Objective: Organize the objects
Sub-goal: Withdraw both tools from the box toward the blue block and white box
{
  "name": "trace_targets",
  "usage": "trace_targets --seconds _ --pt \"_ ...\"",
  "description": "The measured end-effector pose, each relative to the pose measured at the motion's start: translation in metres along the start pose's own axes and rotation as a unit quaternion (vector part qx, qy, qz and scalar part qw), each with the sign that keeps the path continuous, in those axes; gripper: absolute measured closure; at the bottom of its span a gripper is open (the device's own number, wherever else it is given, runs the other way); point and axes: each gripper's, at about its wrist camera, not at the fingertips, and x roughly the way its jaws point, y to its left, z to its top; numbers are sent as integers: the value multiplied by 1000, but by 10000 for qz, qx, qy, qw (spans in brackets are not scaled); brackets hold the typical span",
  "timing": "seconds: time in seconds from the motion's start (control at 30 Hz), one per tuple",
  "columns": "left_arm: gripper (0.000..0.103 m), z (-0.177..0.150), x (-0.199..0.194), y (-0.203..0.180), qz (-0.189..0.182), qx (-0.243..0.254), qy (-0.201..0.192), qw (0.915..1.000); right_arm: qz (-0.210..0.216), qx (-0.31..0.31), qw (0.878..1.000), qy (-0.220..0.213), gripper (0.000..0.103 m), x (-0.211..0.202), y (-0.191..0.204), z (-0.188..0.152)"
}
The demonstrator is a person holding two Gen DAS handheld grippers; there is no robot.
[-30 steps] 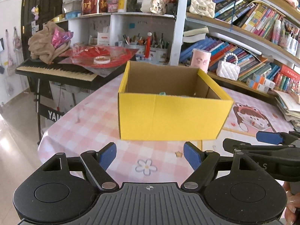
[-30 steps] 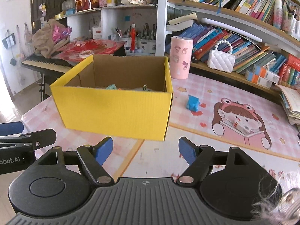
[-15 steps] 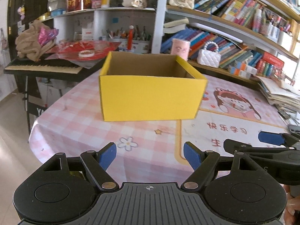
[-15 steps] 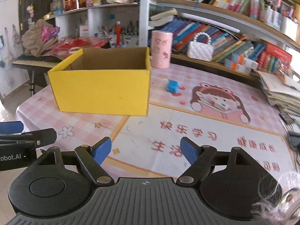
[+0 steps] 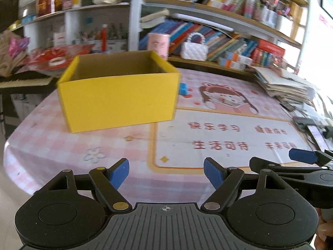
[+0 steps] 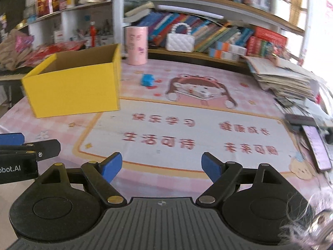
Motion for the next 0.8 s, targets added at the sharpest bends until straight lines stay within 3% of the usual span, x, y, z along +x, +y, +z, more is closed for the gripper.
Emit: trace_targets --seconds 0.43,0.8 --pt "22 14 33 -56 -562 469 155 9972 -613 482 9969 124 19 0 -58 -8" --pt "22 40 68 -80 -481 541 159 9973 -551 497 9970 215 19 34 -90 13"
